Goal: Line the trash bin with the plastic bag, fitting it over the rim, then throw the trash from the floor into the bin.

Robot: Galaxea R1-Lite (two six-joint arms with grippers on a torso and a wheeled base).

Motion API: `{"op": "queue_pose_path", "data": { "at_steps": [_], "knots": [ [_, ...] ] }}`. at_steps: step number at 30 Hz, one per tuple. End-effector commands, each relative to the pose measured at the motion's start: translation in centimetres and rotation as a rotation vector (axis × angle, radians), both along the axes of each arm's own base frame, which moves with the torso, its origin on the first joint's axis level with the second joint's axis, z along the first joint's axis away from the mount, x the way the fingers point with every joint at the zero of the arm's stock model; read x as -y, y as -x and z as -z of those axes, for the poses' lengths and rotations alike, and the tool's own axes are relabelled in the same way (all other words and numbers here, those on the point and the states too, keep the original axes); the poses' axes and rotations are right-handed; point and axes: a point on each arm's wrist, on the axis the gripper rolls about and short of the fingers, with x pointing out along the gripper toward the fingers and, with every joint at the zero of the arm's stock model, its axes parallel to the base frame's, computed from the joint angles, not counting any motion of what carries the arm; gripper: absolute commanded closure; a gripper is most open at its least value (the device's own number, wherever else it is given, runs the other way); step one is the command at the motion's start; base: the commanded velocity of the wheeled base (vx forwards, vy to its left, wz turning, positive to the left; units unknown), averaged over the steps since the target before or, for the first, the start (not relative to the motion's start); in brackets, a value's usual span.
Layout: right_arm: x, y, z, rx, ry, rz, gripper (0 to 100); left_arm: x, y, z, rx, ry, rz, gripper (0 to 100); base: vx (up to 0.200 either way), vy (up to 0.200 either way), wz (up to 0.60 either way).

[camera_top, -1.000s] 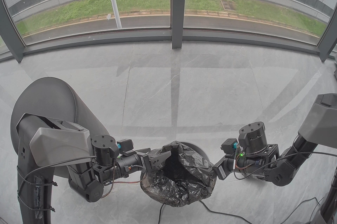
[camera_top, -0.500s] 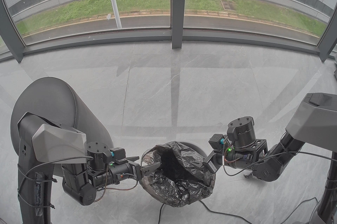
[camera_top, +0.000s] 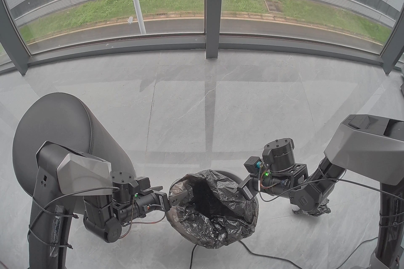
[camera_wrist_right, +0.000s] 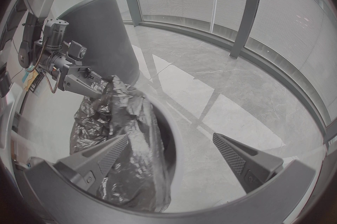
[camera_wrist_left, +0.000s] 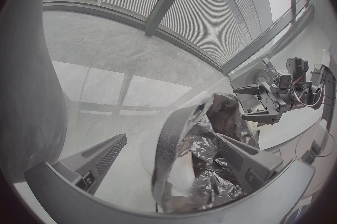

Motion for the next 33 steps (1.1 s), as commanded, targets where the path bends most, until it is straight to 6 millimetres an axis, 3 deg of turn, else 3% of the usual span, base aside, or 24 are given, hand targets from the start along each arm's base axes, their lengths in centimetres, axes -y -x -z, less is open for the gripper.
{"op": "queue_pose_path", "data": {
  "at_steps": [1, 7, 16, 24, 33],
  "knots": [
    [0.2, -1.4, 1.2, -0.004, 0.002, 0.024, 0, -0.9, -1.1, 1.0, -0.001, 0.002, -0.035, 0, 0.000, 0.000, 0.00],
    [1.3, -2.8, 0.9, 0.014, -0.012, 0.065, 0, -2.0, -1.9, 0.8, 0.017, 0.008, -0.068, 0, 0.000, 0.000, 0.00],
    [3.2, -4.3, 0.1, 0.056, -0.036, 0.125, 0, -2.0, -1.9, 0.7, 0.018, 0.016, -0.054, 0, 0.000, 0.000, 0.00],
    [3.0, -4.7, -0.8, 0.093, -0.067, 0.128, 0, -2.0, -1.9, 1.3, 0.004, 0.009, -0.055, 0, 0.000, 0.000, 0.00],
    [3.1, -4.9, -0.1, 0.083, -0.062, 0.133, 0, -1.9, -2.2, 2.7, -0.010, 0.000, -0.062, 0, 0.000, 0.000, 0.00]
  ]
}}
